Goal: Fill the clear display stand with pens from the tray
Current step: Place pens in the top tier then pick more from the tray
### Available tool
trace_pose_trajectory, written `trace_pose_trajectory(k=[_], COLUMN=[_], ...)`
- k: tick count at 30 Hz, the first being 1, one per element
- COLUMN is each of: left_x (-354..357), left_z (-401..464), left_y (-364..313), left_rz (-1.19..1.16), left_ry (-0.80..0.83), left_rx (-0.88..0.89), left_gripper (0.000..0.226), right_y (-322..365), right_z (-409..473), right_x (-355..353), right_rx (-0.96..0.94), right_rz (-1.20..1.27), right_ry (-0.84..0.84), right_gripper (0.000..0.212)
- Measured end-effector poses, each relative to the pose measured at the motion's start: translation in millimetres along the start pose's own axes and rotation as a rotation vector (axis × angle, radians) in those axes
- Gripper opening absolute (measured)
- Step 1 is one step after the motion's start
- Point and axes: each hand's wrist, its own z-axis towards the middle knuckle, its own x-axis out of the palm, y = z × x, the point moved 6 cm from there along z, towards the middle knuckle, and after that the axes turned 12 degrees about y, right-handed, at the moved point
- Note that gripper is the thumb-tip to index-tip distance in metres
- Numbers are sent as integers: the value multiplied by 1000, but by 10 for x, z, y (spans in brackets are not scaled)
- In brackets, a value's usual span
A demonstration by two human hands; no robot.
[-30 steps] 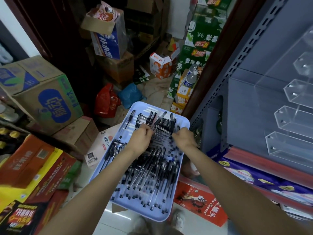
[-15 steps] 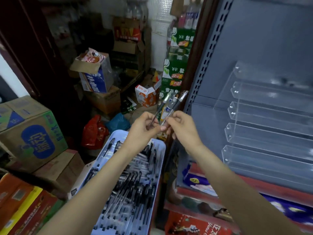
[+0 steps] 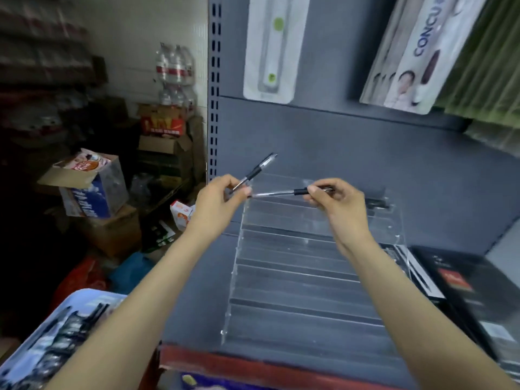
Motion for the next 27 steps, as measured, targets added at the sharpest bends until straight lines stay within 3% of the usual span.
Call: trace_pose_trajectory(k=[5, 11, 15, 27], left_x=[54, 28, 16, 53], left_z=[266, 333, 394, 513], left_y=[76, 140, 139, 53], left_rz=[122, 222, 248, 302], left_ry=[-10, 109, 127, 77], left_rx=[-100, -124, -91, 42], left_gripper=[22, 26, 26, 24], right_y=[-73, -193, -234, -372], right_z=[453, 746, 902, 1132], right_x=[-336, -291, -197, -113], right_rx=[63, 43, 46, 220], right_rz=[-54, -679, -865, -959], right_ry=[17, 60, 148, 311], right_gripper=[15, 7, 8, 14])
